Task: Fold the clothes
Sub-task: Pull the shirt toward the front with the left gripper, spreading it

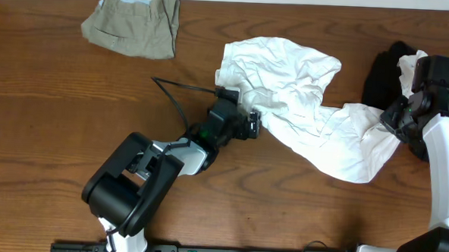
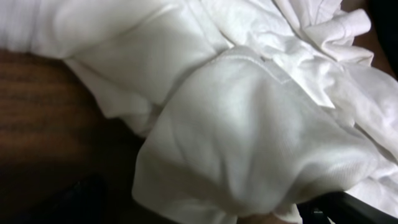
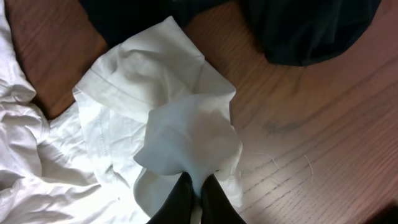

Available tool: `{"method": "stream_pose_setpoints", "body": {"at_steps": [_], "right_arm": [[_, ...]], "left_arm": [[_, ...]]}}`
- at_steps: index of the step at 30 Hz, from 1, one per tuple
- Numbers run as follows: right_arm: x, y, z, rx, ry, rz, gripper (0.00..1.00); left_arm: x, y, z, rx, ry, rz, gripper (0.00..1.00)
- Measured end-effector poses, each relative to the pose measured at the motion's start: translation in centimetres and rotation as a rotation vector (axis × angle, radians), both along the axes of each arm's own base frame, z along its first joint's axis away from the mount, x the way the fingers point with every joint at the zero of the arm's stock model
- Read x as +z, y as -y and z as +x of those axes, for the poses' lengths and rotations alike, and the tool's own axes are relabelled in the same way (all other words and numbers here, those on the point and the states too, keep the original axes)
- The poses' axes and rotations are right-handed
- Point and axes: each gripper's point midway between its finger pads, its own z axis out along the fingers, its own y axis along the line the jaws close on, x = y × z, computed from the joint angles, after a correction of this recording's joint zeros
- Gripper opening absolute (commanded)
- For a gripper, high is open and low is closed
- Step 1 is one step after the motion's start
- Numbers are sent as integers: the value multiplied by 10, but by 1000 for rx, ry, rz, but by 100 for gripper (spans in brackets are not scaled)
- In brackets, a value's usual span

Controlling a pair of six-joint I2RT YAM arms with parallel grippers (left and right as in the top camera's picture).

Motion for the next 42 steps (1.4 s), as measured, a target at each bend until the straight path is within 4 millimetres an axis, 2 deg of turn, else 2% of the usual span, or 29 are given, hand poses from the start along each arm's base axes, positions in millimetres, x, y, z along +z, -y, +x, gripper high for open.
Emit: {"method": "stream_pose_setpoints", "body": {"at_steps": [3,8,9,16,20,23,31,36,40,42], "right_arm": [[0,0,0,0,0,0,5],[0,-1,0,4,1,8,5],[0,-2,0,5,1,10,4],[-1,-3,0,7,2,18,4],[-1,-3,-1,12,-3,18,4],[-1,-3,-1,17,-4,17,4],[-1,-4,0,22,-5,16,5],[-1,-4,0,22,-4,16,5],[-1,-4,1,23,-1,17,5],[-1,-4,0,23,-1,18,4]], "left_arm": [[0,1,0,-7,2,-2,100],[-1,1,-1,-4,-9,-6,79],[-2,1,-1,2,-16,-13,78],[-7,3,-5,24,-69,-49,39],[-10,4,-8,29,-88,-56,23],[-12,4,-9,26,-95,-53,15],[-14,4,-12,20,-112,-51,15],[-11,-4,-30,8,-190,-7,11],[6,-17,-49,4,-240,36,8],[22,-22,-57,2,-247,40,7]]}}
